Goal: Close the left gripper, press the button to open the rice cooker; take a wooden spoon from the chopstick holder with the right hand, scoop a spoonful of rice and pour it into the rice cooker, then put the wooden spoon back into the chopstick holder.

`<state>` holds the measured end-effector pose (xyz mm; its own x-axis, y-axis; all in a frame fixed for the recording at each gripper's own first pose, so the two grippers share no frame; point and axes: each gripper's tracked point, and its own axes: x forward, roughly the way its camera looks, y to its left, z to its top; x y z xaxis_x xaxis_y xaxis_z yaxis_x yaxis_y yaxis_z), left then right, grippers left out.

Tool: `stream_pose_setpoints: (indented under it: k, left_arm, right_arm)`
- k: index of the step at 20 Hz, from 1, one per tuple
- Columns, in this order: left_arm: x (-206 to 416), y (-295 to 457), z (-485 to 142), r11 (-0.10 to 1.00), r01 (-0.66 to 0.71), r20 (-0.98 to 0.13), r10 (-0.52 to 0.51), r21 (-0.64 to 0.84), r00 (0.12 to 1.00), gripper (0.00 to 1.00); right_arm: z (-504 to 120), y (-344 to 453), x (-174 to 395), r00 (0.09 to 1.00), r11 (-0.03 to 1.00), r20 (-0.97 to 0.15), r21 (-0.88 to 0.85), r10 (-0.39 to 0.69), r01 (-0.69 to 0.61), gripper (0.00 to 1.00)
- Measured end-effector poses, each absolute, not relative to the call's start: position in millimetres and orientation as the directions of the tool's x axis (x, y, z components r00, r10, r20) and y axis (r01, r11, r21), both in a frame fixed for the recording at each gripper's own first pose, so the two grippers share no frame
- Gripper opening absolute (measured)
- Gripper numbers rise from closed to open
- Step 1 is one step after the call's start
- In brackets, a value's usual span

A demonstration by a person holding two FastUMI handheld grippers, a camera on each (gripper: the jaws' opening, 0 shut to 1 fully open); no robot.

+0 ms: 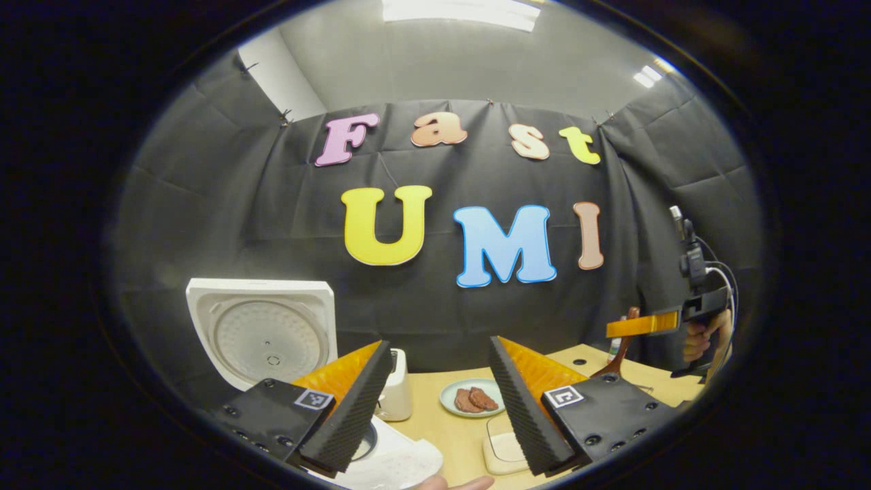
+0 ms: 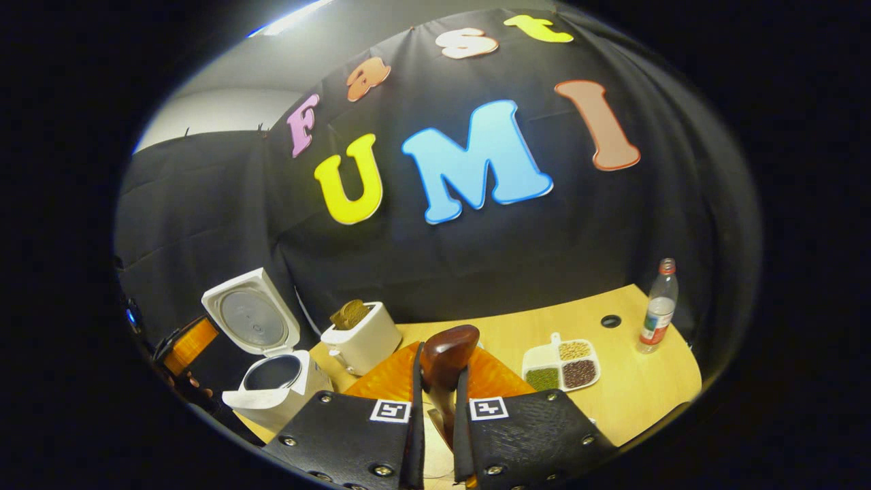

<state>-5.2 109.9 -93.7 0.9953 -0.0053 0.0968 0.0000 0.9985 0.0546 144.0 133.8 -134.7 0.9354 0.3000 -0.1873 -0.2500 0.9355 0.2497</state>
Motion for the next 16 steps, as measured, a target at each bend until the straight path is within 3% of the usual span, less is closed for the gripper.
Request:
stream_pose_setpoints:
  k: [3,4,7,8,13,16]
  left_arm:
    - [-8,114,-99,0.998,0.004,0.081,-0.008,0.060,0.997,1.00]
    - [-10,117,-99,0.998,0.000,0.081,-0.005,0.063,0.997,0.94]
    - [-12,124,-97,0.998,-0.003,0.085,-0.002,0.058,0.996,0.94]
    - [-13,126,-97,0.998,-0.003,0.087,-0.002,0.055,0.996,1.00]
    - [-11,132,-95,0.999,0.000,0.091,-0.003,0.037,0.996,1.00]
    - [-11,138,-95,0.999,-0.004,0.090,0.001,0.033,0.996,0.94]
  right_arm:
    - [-176,159,162,0.919,0.951,-0.268,0.188,0.289,-0.245,0.17]
    - [-186,167,166,0.915,0.954,-0.286,0.180,0.286,-0.242,0.17]
    - [-209,180,174,0.903,0.956,-0.325,0.172,0.281,-0.236,0.17]
    - [-215,181,177,0.903,0.961,-0.336,0.156,0.267,-0.227,0.17]
    - [-238,197,186,0.892,0.970,-0.382,0.126,0.242,-0.209,0.17]
    - [-239,213,183,0.885,0.964,-0.385,0.143,0.263,-0.224,0.17]
